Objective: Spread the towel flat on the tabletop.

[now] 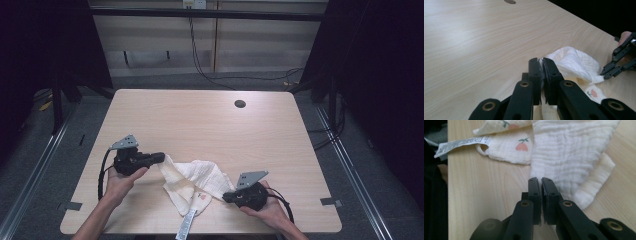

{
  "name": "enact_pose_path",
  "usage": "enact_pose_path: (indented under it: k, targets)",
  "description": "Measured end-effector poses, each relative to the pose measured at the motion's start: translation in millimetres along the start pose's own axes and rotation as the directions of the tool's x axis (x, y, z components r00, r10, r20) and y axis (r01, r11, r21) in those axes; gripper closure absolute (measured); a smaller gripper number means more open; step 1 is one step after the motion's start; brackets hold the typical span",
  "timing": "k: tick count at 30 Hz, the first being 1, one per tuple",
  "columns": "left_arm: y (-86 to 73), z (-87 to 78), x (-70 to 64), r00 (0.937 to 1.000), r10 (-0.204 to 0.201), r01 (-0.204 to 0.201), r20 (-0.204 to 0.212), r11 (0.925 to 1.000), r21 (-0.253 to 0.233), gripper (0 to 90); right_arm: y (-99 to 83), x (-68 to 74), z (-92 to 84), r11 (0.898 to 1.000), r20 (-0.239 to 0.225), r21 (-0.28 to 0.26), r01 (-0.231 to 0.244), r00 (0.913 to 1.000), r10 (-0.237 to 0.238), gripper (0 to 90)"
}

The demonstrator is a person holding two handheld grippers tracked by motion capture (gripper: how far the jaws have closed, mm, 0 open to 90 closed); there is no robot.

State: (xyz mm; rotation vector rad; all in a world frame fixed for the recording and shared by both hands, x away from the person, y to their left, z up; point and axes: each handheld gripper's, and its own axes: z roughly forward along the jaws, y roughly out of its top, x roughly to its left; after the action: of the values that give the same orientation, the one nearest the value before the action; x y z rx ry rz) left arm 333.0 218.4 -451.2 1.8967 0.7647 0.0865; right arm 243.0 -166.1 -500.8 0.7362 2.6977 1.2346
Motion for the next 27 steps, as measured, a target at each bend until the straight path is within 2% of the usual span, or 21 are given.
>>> enact_pose_path:
  k: [2,3,4,5,6,7,10,11,12,15,17,18,20,24,25,27]
  targets:
    - [0.2,-0.1,-0.5,1.0000,-0.001,0.001,0.006,1.0000,-0.004,85.9,1.6,-3.8,-5.5,0.999,-0.007,-0.037,-0.028,0.9996,0.028,87.0]
    - [0.2,-0.1,-0.5,1.0000,-0.001,0.001,0.006,1.0000,-0.004,86.0,1.6,-3.8,-5.5,0.999,-0.007,-0.037,-0.028,0.9996,0.028,87.0]
    - [0.2,-0.2,-1.4,1.0000,-0.001,0.001,0.009,1.0000,-0.004,86.0,4.0,-8.0,-15.7,0.993,-0.017,-0.092,-0.070,0.9975,0.069,87.1]
    - [0.2,-0.2,-1.4,1.0000,-0.001,0.001,0.009,1.0000,-0.004,86.0,4.0,-8.0,-15.7,0.993,-0.017,-0.092,-0.070,0.9975,0.069,87.1]
    - [0.8,-0.6,-2.5,0.9998,0.001,-0.001,0.019,1.0000,-0.007,86.2,5.9,-11.3,-23.4,0.987,-0.010,-0.125,-0.097,0.9953,0.097,87.2]
    - [0.8,-0.6,-2.5,0.9998,0.001,-0.001,0.019,1.0000,-0.007,86.2,5.9,-11.3,-23.4,0.987,-0.010,-0.125,-0.097,0.9953,0.097,87.2]
    - [4.4,-3.4,-6.4,0.9995,0.008,-0.007,0.029,0.9996,-0.025,86.4,11.4,-17.6,-36.2,0.975,0.002,-0.182,-0.129,0.9913,0.131,87.2]
    - [4.4,-3.4,-6.4,0.9995,0.008,-0.007,0.029,0.9996,-0.025,86.4,11.4,-17.6,-36.2,0.975,0.002,-0.182,-0.129,0.9913,0.131,87.2]
    - [6.2,-5.4,-8.0,0.9994,0.015,-0.014,0.032,0.9995,-0.029,86.4,15.5,-19.6,-42.0,0.968,-0.002,-0.208,-0.139,0.9900,0.141,87.2]
    - [9.2,-8.3,-10.4,0.9992,0.022,-0.021,0.033,0.9990,-0.040,86.5,21.7,-23.5,-54.1,0.957,-0.004,-0.251,-0.146,0.9888,0.149,87.2]
    - [10.2,-9.2,-11.9,0.9990,0.026,-0.024,0.037,0.9986,-0.047,86.5,23.0,-24.8,-58.4,0.954,0.002,-0.260,-0.148,0.9882,0.153,87.3]
    - [12.6,-11.4,-14.7,0.9984,0.040,-0.038,0.040,0.9980,-0.050,86.6,24.5,-28.6,-66.0,0.946,0.011,-0.282,-0.157,0.9860,0.166,87.2]
    - [15.8,-13.5,-18.1,0.9972,0.053,-0.051,0.052,0.9973,-0.054,86.6,26.3,-32.6,-73.9,0.938,0.015,-0.302,-0.169,0.9832,0.182,87.3]
    - [19.8,-13.6,-23.6,0.9952,0.076,-0.073,0.061,0.9958,-0.056,86.6,31.6,-37.3,-83.5,0.930,0.030,-0.323,-0.175,0.9803,0.195,87.3]
    - [22.1,-14.0,-27.0,0.9940,0.086,-0.082,0.068,0.9950,-0.057,86.7,36.0,-39.2,-91.0,0.920,0.033,-0.348,-0.179,0.9787,0.203,87.3]
    - [24.0,-15.2,-29.3,0.9933,0.094,-0.090,0.068,0.9941,-0.060,86.7,37.7,-40.3,-93.6,0.918,0.034,-0.352,-0.181,0.9780,0.206,87.3]
